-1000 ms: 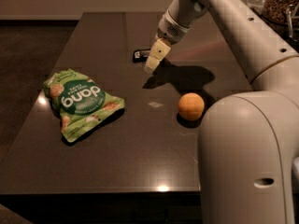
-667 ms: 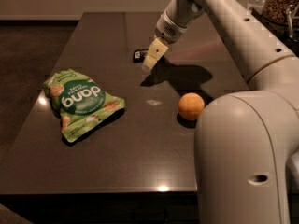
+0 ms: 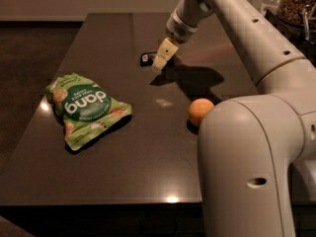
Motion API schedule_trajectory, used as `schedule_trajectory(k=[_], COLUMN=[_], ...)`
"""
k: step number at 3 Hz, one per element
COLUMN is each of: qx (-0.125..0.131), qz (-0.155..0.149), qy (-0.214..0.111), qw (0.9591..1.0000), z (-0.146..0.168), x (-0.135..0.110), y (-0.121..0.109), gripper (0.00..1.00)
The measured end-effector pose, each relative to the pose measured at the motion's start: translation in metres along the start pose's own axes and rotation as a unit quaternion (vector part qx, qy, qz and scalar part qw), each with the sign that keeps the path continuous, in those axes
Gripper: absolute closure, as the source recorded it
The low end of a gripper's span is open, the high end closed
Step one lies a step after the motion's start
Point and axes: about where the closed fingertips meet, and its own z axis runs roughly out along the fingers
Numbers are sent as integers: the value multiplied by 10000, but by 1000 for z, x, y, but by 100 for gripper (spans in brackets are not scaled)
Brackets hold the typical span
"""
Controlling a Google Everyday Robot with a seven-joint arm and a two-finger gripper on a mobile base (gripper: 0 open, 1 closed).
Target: Move rxbar chocolate near green rice chip bag
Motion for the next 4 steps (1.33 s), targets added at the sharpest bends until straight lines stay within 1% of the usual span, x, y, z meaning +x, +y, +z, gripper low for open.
schedule_trajectory(k=[1,3,4], qx=[116,102,31], qz=[72,146,88], qy=[108,351,331], qw=[9998,9992,9994], z=[5,21,21], x=[3,15,11], y=[-14,-29,-27], gripper=[0,0,15])
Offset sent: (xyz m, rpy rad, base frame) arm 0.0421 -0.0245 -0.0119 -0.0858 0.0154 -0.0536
